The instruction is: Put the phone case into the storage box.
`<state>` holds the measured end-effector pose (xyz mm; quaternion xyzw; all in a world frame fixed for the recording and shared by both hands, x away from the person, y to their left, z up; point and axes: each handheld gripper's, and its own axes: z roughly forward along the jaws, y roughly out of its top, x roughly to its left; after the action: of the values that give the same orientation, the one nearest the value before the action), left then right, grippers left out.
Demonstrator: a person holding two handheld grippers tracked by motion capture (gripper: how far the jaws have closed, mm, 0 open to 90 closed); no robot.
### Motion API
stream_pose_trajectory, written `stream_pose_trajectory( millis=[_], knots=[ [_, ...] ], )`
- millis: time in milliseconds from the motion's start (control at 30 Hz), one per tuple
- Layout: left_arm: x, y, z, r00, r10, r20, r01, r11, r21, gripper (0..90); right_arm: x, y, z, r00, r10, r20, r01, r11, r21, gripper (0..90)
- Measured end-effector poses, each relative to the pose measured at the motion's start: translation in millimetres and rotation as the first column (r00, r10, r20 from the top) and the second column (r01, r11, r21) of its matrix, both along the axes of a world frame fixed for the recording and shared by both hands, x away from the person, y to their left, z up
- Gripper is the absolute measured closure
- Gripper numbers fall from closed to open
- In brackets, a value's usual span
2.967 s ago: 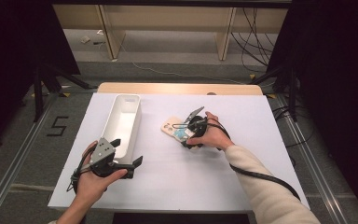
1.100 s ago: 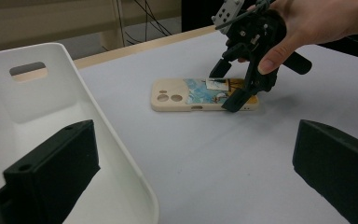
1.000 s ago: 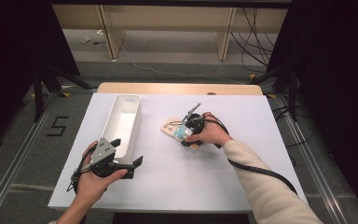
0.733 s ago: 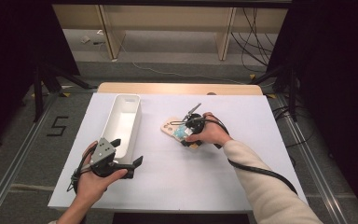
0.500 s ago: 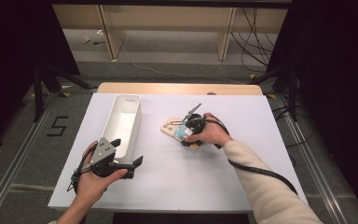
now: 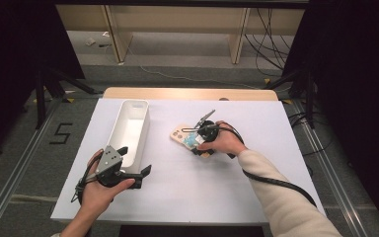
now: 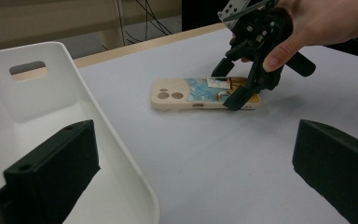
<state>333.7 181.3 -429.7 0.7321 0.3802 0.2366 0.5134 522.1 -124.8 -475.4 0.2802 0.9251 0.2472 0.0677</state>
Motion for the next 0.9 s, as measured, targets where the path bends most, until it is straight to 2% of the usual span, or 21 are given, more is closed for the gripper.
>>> stream_pose_trajectory(
  millis=[133,267,300,333,400,467,600,633,700,800,900],
  knots=[
    [0.1,-0.1,-0.2,1.0,0.001,-0.001,-0.001,1.0,0.0,0.0,-2.5,-1.2,3.1,1.0,-0.004,0.002,0.004,1.0,0.02,11.3],
    [-0.1,-0.4,0.0,1.0,0.004,-0.001,-0.004,1.0,0.0,0.0,-4.6,-5.2,6.8,0.9997,0.006,0.026,-0.008,0.999,0.053,11.3],
    [0.3,-0.5,-0.1,1.0,0.004,0.0,-0.004,1.0,0.002,0.0,-6.5,-8.4,10.0,0.9992,0.006,0.038,-0.009,0.997,0.082,11.3],
    [0.3,-0.5,-0.1,1.0,0.004,0.0,-0.004,1.0,0.002,0.0,-6.5,-8.4,10.0,0.9992,0.006,0.038,-0.009,0.997,0.082,11.3],
    [0.4,-0.9,-0.3,1.0,0.003,-0.001,-0.003,1.0,0.002,0.0,-9.4,-13.9,15.0,0.9976,0.005,0.069,-0.013,0.993,0.118,11.3],
    [0.5,-1.0,-0.6,1.0,0.003,-0.002,-0.003,1.0,0.004,0.0,-10.7,-15.9,17.0,0.9971,0.003,0.076,-0.012,0.992,0.127,11.3],
    [0.6,-0.9,-1.0,1.0,0.005,-0.004,-0.005,1.0,0.003,0.0,-18.8,-29.0,25.8,0.9922,-0.014,0.124,-0.007,0.985,0.172,11.4],
    [0.5,-1.0,-0.9,1.0,0.007,-0.004,-0.007,1.0,0.002,0.0,-18.8,-29.0,25.8,0.9922,-0.014,0.124,-0.007,0.985,0.172,11.4],
    [0.4,-0.8,-0.4,1.0,0.007,-0.001,-0.007,1.0,0.003,0.0,-24.5,-36.9,30.3,0.99,-0.031,0.138,0.001,0.978,0.209,11.3],
    [0.5,-1.0,-0.2,1.0,0.007,0.0,-0.007,1.0,0.004,0.0,-30.6,-43.8,35.0,0.9868,-0.046,0.155,0.008,0.972,0.236,11.3],
    [0.6,-1.6,-0.5,1.0,0.007,-0.002,-0.007,1.0,0.005,0.0,-34.7,-47.9,37.6,0.9851,-0.05,0.164,0.006,0.967,0.254,11.4]
  ],
)
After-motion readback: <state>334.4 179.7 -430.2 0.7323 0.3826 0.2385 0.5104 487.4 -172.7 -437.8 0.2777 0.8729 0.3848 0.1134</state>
